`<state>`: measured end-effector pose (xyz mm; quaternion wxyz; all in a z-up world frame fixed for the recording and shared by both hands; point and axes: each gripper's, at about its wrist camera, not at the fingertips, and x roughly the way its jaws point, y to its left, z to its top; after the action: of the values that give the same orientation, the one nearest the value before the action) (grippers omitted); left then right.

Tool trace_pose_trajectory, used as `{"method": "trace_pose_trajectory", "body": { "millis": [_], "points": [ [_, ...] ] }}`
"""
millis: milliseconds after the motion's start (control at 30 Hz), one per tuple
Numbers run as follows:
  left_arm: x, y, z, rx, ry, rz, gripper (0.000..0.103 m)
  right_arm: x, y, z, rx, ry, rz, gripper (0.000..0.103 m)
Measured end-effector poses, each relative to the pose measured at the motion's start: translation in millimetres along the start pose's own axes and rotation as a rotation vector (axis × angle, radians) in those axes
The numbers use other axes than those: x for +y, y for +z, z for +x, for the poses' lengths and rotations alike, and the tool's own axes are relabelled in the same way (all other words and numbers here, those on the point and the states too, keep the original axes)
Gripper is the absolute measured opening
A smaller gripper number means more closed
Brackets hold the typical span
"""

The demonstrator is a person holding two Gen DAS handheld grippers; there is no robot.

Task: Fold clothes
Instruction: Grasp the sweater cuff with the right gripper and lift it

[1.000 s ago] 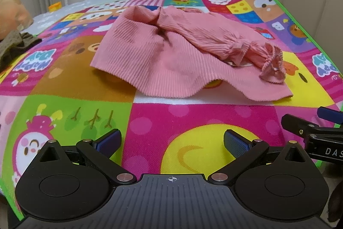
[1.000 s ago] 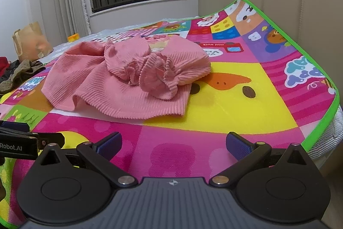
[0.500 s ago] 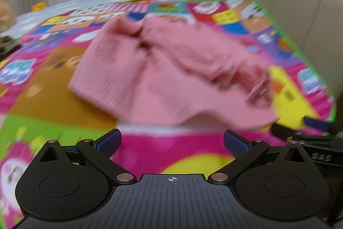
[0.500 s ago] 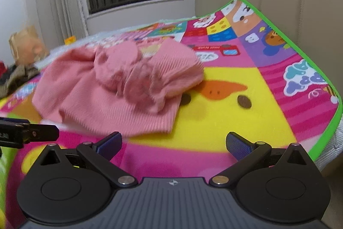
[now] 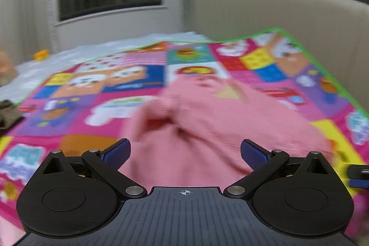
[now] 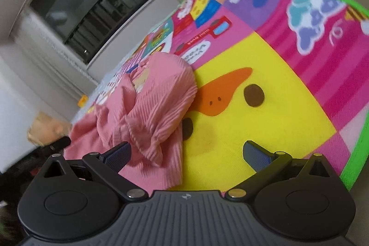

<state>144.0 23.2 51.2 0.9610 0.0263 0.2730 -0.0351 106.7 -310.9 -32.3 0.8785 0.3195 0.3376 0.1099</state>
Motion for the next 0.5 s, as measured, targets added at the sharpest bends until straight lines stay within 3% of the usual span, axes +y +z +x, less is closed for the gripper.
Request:
{"method": "trace_pose_trajectory", "body": {
  "millis": [67, 167, 300, 400, 433, 467, 500],
  "points": [
    [19, 2, 12, 0.024, 0.051, -0.020, 0.103, 9, 5, 2, 0.038, -0.001, -0.083, 0.103],
    [44, -6, 26, 0.088, 0.051, -0.091, 0.103, 35, 2, 1, -0.032, -0.015, -0.271, 0.103],
    [61, -20, 50, 0.174, 0.040, -0.155, 0.103, 68, 2, 33, -0.096, -0.131, -0.492, 0.102],
    [61, -26, 61, 0.203, 0.005, -0.171, 0.102, 76, 16, 74, -0.031, -0.099, -0.508, 0.080],
    [58, -27, 62, 0.208, -0.026, -0.167, 0.101, 76, 19, 85, 0.002, -0.085, -0.494, 0.064],
    [55, -28, 64, 0.213, -0.059, -0.163, 0.091, 76, 21, 93, 0.016, -0.087, -0.481, 0.054],
    [52, -29, 64, 0.219, -0.110, -0.151, 0.075, 76, 21, 96, 0.015, -0.095, -0.479, 0.048]
  ]
}}
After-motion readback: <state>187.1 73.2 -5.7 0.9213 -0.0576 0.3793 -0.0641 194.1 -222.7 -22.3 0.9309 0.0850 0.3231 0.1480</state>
